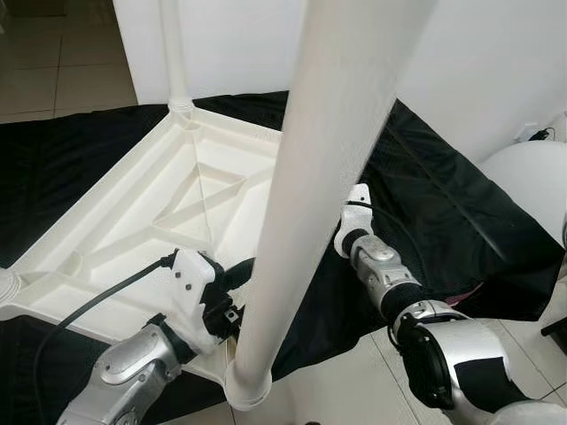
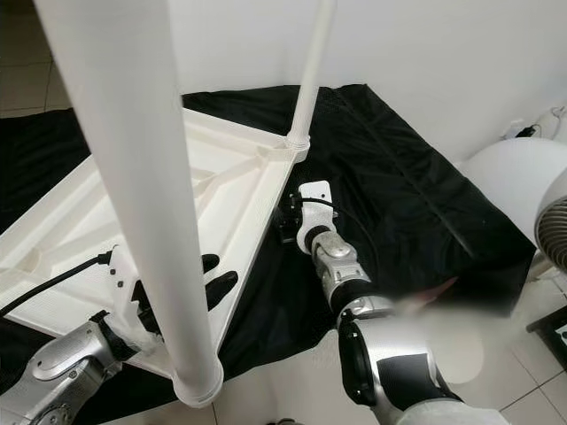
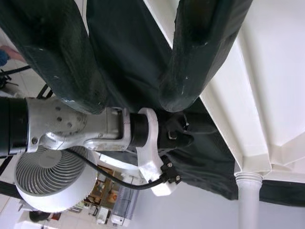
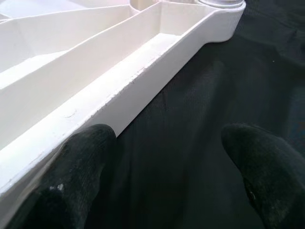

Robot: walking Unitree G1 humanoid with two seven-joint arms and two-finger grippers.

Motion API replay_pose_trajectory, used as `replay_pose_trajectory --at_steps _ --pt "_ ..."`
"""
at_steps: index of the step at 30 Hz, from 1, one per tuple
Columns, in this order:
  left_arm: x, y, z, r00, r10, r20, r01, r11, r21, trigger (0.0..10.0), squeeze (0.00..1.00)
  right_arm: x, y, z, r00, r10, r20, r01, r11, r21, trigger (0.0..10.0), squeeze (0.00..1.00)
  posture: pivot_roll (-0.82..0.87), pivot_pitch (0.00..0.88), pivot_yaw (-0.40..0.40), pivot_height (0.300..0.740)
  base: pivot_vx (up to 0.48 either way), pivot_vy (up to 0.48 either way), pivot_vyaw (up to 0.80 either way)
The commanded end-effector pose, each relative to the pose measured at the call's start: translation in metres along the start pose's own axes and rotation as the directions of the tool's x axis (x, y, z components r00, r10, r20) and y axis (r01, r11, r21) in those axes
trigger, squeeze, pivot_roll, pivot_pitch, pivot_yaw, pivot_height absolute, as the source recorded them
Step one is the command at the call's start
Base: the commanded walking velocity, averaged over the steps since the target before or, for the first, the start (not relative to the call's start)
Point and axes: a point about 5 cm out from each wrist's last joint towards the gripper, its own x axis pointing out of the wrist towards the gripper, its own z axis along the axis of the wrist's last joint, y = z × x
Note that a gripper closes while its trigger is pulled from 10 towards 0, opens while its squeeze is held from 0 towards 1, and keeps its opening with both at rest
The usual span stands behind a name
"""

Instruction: Building children table

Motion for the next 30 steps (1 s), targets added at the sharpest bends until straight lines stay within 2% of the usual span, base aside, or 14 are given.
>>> replay_pose_trajectory --at_steps 1,6,8,10,11,12,16,19,22,27,30 --pt "0.002 -0.004 -0.001 1.000 -0.013 -0.006 0.013 1.000 -0.006 10.0 0.00 -0.002 -0.002 -0.002 1.000 -0.015 0.008 0.015 1.000 0.012 10.0 0.00 0.10 0.085 -0.078 0.740 0.000 0.000 0.00" --pt "-0.001 0.003 -0.003 0.999 0.030 -0.030 -0.029 0.999 0.029 10.0 0.00 -0.012 -0.015 -0.005 0.994 -0.037 0.104 0.031 0.998 0.052 10.0 0.00 0.10 0.090 -0.084 0.740 0.000 0.000 0.00" --pt "-0.005 0.010 -0.004 0.997 0.057 -0.044 -0.054 0.997 0.060 10.0 0.00 -0.019 -0.022 -0.007 0.987 -0.037 0.155 0.027 0.997 0.066 10.0 0.00 0.09 0.093 -0.082 0.740 0.000 0.000 0.00" --pt "-0.005 0.010 -0.004 0.997 0.057 -0.044 -0.054 0.997 0.060 10.0 0.00 -0.019 -0.022 -0.007 0.987 -0.037 0.155 0.027 0.997 0.066 10.0 0.00 0.09 0.093 -0.082 0.740 0.000 0.000 0.00" --pt "-0.009 0.017 -0.004 0.996 0.074 -0.056 -0.069 0.993 0.092 10.0 0.00 -0.027 -0.029 -0.010 0.981 -0.045 0.189 0.033 0.997 0.065 10.0 0.00 0.09 0.093 -0.078 0.740 0.000 0.000 0.00" --pt "-0.009 0.017 -0.004 0.996 0.074 -0.056 -0.069 0.993 0.092 10.0 0.00 -0.027 -0.029 -0.010 0.981 -0.045 0.189 0.033 0.997 0.065 10.0 0.00 0.09 0.093 -0.078 0.740 0.000 0.000 0.00" --pt "-0.012 0.022 -0.004 0.995 0.029 -0.098 -0.015 0.990 0.140 10.0 0.00 -0.051 -0.045 -0.018 0.968 -0.042 0.246 0.030 0.998 0.051 10.0 0.00 0.08 0.091 -0.072 0.740 0.000 0.000 0.00" --pt "-0.013 0.021 -0.005 0.994 0.011 -0.108 0.004 0.991 0.136 10.0 0.00 -0.056 -0.047 -0.019 0.966 -0.040 0.255 0.029 0.998 0.049 10.0 0.00 0.08 0.091 -0.070 0.740 0.000 0.000 0.00" --pt "-0.023 0.020 -0.011 0.983 -0.045 -0.177 0.070 0.988 0.139 10.0 0.00 -0.073 -0.058 -0.022 0.959 -0.040 0.280 0.026 0.998 0.053 10.0 0.00 0.07 0.089 -0.061 0.740 0.000 0.000 0.00" --pt "-0.034 0.023 -0.015 0.966 -0.079 -0.247 0.121 0.980 0.160 10.0 0.00 -0.085 -0.068 -0.029 0.962 -0.065 0.264 0.056 0.998 0.043 10.0 0.00 0.07 0.084 -0.055 0.740 0.000 0.000 0.00" --pt "-0.044 0.024 -0.015 0.951 -0.111 -0.288 0.157 0.978 0.140 10.0 0.00 -0.090 -0.071 -0.032 0.965 -0.073 0.253 0.065 0.997 0.039 10.0 0.00 0.07 0.081 -0.053 0.740 0.000 0.000 0.00"
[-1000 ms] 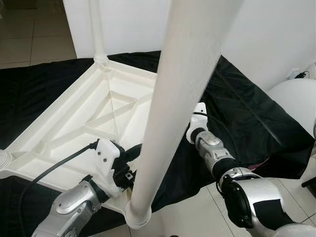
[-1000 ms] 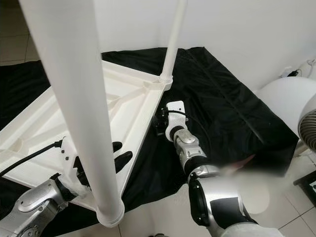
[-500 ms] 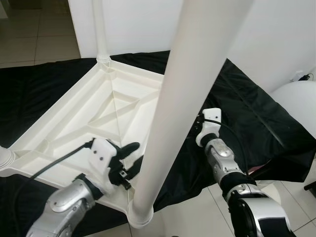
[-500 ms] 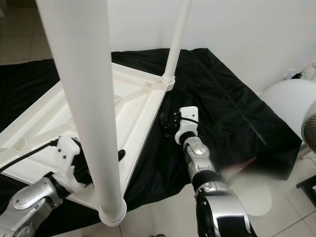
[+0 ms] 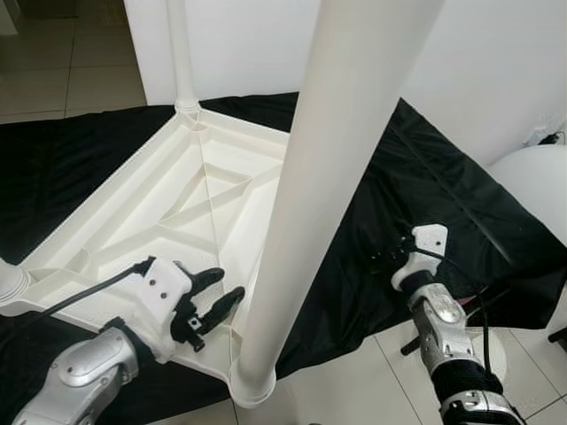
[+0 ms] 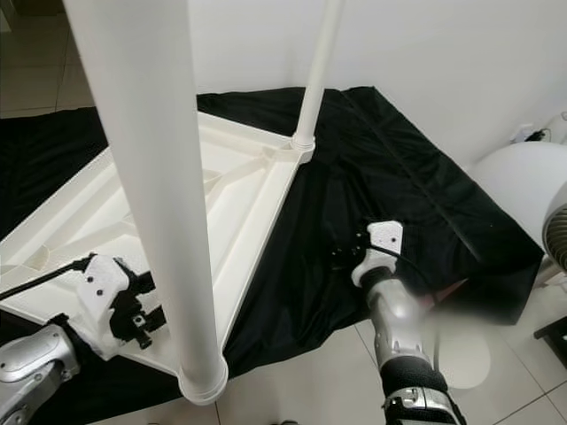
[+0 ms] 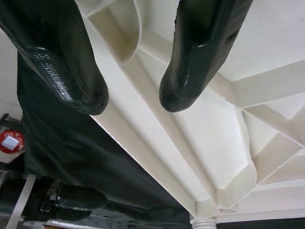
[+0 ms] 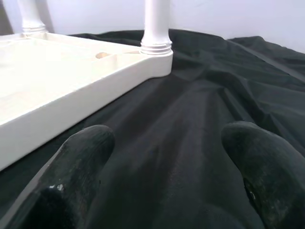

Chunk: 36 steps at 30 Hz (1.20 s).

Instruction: Building children table

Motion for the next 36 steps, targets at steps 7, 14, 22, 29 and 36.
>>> replay_pose_trajectory --at_steps 7,14,22,29,36 --pt "-0.022 0.003 -0.013 0.966 -0.219 -0.138 0.230 0.971 0.067 10.0 0.00 -0.009 -0.004 -0.003 0.999 -0.001 -0.036 0.001 1.000 -0.001 10.0 0.00 0.08 0.070 -0.063 0.740 0.000 0.000 0.00" --pt "-0.027 0.018 -0.022 0.966 -0.164 -0.199 0.186 0.978 0.098 10.0 0.13 -0.007 -0.001 -0.001 0.999 0.019 -0.045 -0.019 1.000 0.005 10.0 0.00 0.09 0.064 -0.070 0.740 0.000 0.000 0.00" --pt "-0.020 0.037 -0.035 0.955 -0.076 -0.287 0.147 0.960 0.238 10.0 0.00 -0.005 0.000 0.002 0.999 0.025 -0.046 -0.025 1.000 0.002 10.0 0.00 0.08 0.060 -0.073 0.740 0.000 0.000 0.00" --pt "-0.012 0.045 -0.038 0.948 -0.042 -0.315 0.150 0.932 0.329 10.0 0.00 -0.006 -0.001 0.004 0.999 0.019 -0.050 -0.019 1.000 -0.001 10.0 0.00 0.07 0.065 -0.068 0.740 0.000 0.000 0.00" --pt "-0.007 0.052 -0.037 0.927 -0.110 -0.359 0.245 0.902 0.356 10.0 0.00 -0.007 -0.004 0.006 0.999 0.008 -0.049 -0.008 1.000 -0.010 10.0 0.00 0.06 0.074 -0.060 0.740 0.000 0.000 0.00"
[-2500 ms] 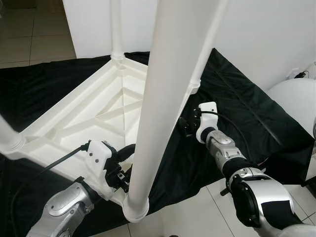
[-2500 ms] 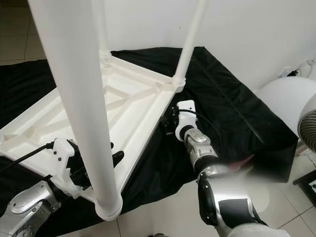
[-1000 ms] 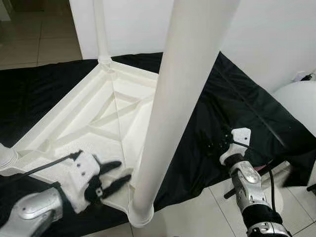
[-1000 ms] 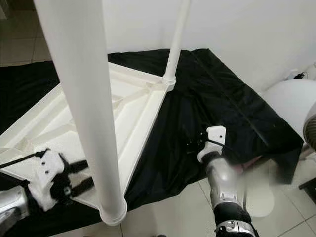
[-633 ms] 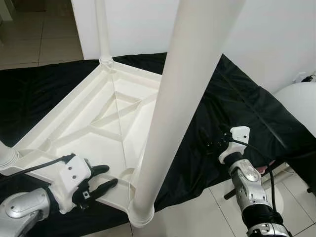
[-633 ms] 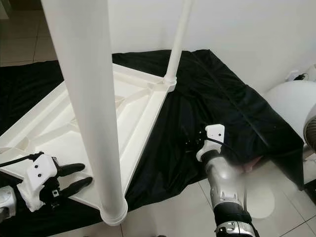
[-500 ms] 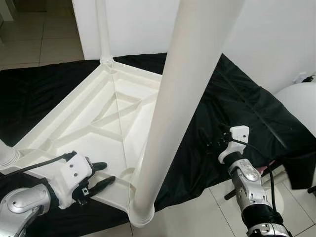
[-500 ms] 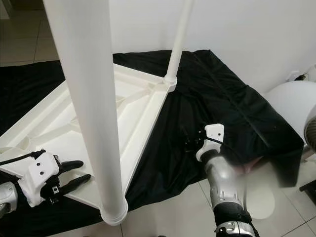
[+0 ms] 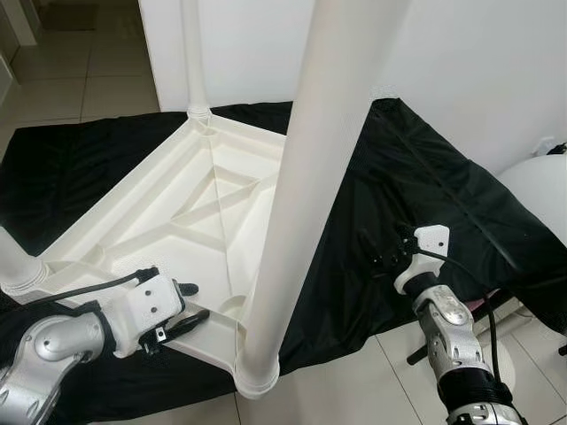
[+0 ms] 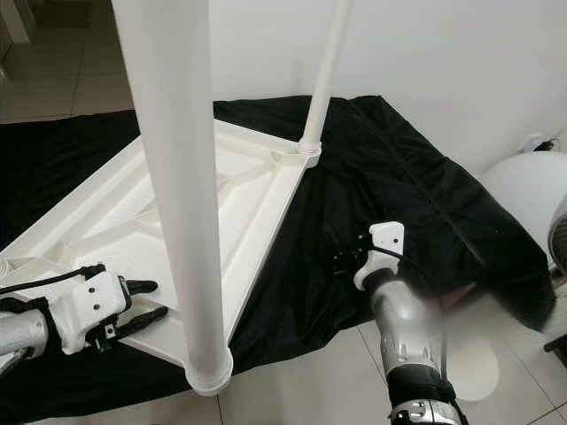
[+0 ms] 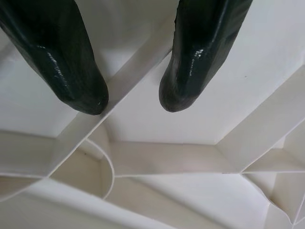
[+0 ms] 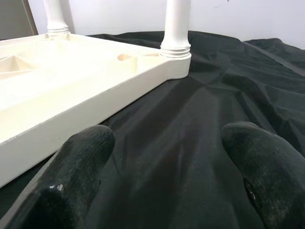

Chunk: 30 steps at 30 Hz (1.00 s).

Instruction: Building children table

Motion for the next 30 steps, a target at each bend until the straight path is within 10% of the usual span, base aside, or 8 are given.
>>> replay_pose_trajectory --at_steps 1,21,24,25,26,27,30 --pt "-0.002 0.002 -0.011 0.998 -0.035 -0.061 0.034 0.999 -0.016 10.0 0.00 -0.003 -0.004 0.000 1.000 -0.011 -0.010 0.011 1.000 -0.011 10.0 0.00 0.06 0.076 -0.057 0.740 0.000 0.000 0.00" --pt "-0.004 0.016 -0.031 0.943 -0.242 -0.229 0.255 0.967 0.027 10.0 0.00 -0.001 -0.005 0.005 1.000 -0.031 0.002 0.031 0.999 -0.022 10.0 0.00 0.04 0.078 -0.029 0.740 0.000 0.000 0.00" --pt "-0.003 0.015 -0.031 0.937 -0.267 -0.225 0.276 0.961 0.013 7.6 0.00 -0.002 -0.005 0.005 0.999 -0.034 0.002 0.034 0.999 -0.024 10.0 0.00 0.04 0.080 -0.026 0.740 0.000 0.000 0.00" --pt "-0.002 0.015 -0.032 0.937 -0.271 -0.221 0.280 0.960 0.008 2.9 0.00 -0.002 -0.005 0.005 0.999 -0.037 0.002 0.037 0.999 -0.025 10.0 0.00 0.04 0.080 -0.026 0.740 0.000 0.000 0.00" --pt "-0.002 0.015 -0.032 0.937 -0.274 -0.218 0.282 0.959 0.006 2.9 0.00 -0.003 -0.006 0.005 0.999 -0.039 0.002 0.039 0.999 -0.026 10.0 0.00 0.04 0.080 -0.026 0.740 0.000 0.000 0.00" --pt "-0.001 0.015 -0.032 0.938 -0.273 -0.214 0.280 0.960 0.005 0.0 0.00 -0.003 -0.006 0.005 0.999 -0.040 0.002 0.040 0.999 -0.028 10.0 0.00 0.03 0.082 -0.023 0.740 0.000 0.000 0.00" --pt "0.000 0.016 -0.032 0.940 -0.274 -0.205 0.281 0.960 0.004 0.0 0.00 -0.003 -0.007 0.005 0.999 -0.043 0.002 0.043 0.999 -0.029 10.0 0.00 0.03 0.082 -0.023 0.740 0.000 0.000 0.00"
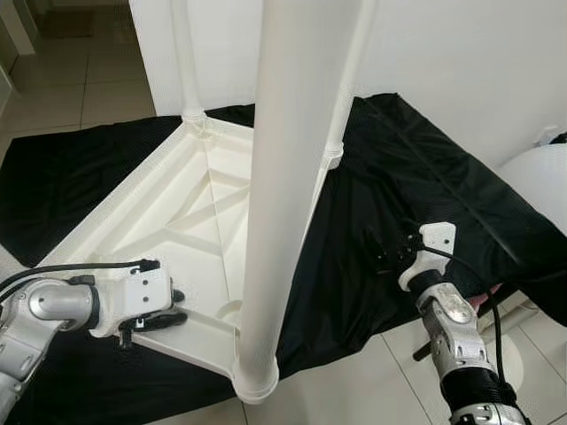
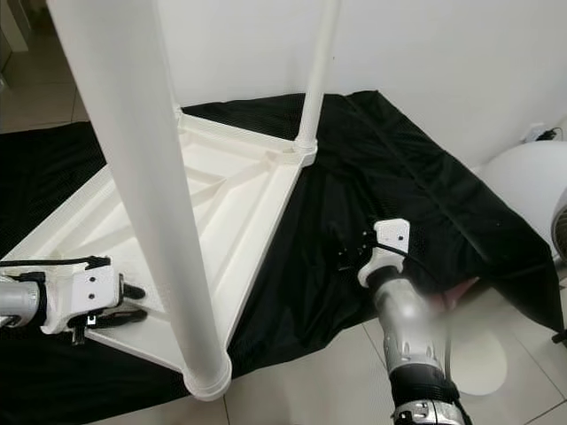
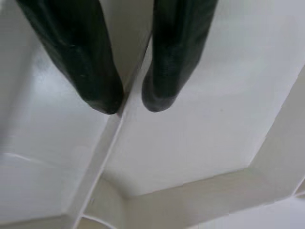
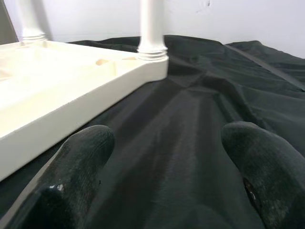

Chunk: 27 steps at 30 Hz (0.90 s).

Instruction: Building children table

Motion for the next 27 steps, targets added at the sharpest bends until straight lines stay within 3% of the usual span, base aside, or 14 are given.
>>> replay_pose_trajectory --at_steps 1,10,15,16,17,18,19,23,27 --pt "0.005 -0.008 -0.015 0.999 -0.012 -0.038 0.009 0.997 -0.082 0.0 0.00 -0.003 -0.002 -0.003 1.000 -0.009 -0.018 0.009 1.000 -0.004 10.0 0.00 0.03 0.082 -0.023 0.740 0.000 0.000 0.00" --pt "0.010 -0.001 -0.011 0.999 0.051 0.010 -0.050 0.994 -0.097 0.0 0.00 -0.003 -0.002 -0.003 1.000 -0.012 -0.016 0.012 1.000 -0.006 10.0 0.00 0.03 0.082 -0.023 0.740 0.000 0.000 0.00" --pt "0.018 0.011 -0.002 0.985 0.156 0.070 -0.148 0.984 -0.101 0.0 0.00 -0.002 0.000 -0.002 1.000 -0.009 -0.014 0.009 1.000 -0.006 10.0 0.00 0.03 0.085 -0.022 0.740 0.000 0.000 0.00" --pt "0.022 0.014 0.003 0.976 0.197 0.091 -0.187 0.976 -0.108 4.6 0.00 -0.002 0.001 -0.002 1.000 -0.008 -0.014 0.008 1.000 -0.006 10.0 0.00 0.03 0.086 -0.022 0.740 0.000 0.000 0.00" --pt "0.025 0.016 0.007 0.969 0.217 0.116 -0.204 0.972 -0.119 7.3 0.00 -0.003 0.001 -0.003 1.000 -0.008 -0.014 0.008 1.000 -0.006 10.0 0.00 0.03 0.086 -0.021 0.740 0.000 0.000 0.00" --pt "0.027 0.017 0.010 0.965 0.228 0.132 -0.211 0.969 -0.127 7.3 0.00 -0.003 0.002 -0.003 1.000 -0.008 -0.014 0.008 1.000 -0.006 10.0 0.00 0.03 0.086 -0.020 0.740 0.000 0.000 0.00" --pt "0.030 0.018 0.014 0.957 0.248 0.147 -0.229 0.964 -0.135 10.0 0.00 -0.003 0.002 -0.003 1.000 -0.010 -0.014 0.010 1.000 -0.006 10.0 0.00 0.03 0.086 -0.020 0.740 0.000 0.000 0.00" --pt "0.037 0.022 0.023 0.940 0.292 0.176 -0.268 0.952 -0.147 10.0 0.00 -0.004 0.002 -0.003 1.000 -0.014 -0.014 0.014 1.000 -0.007 10.0 0.00 0.02 0.087 -0.018 0.740 0.000 0.000 0.00" --pt "0.045 0.024 0.034 0.923 0.310 0.226 -0.264 0.941 -0.213 10.0 0.00 -0.005 0.001 -0.003 1.000 -0.017 -0.011 0.017 1.000 -0.008 10.0 0.00 0.02 0.086 -0.013 0.740 0.000 0.000 0.00"
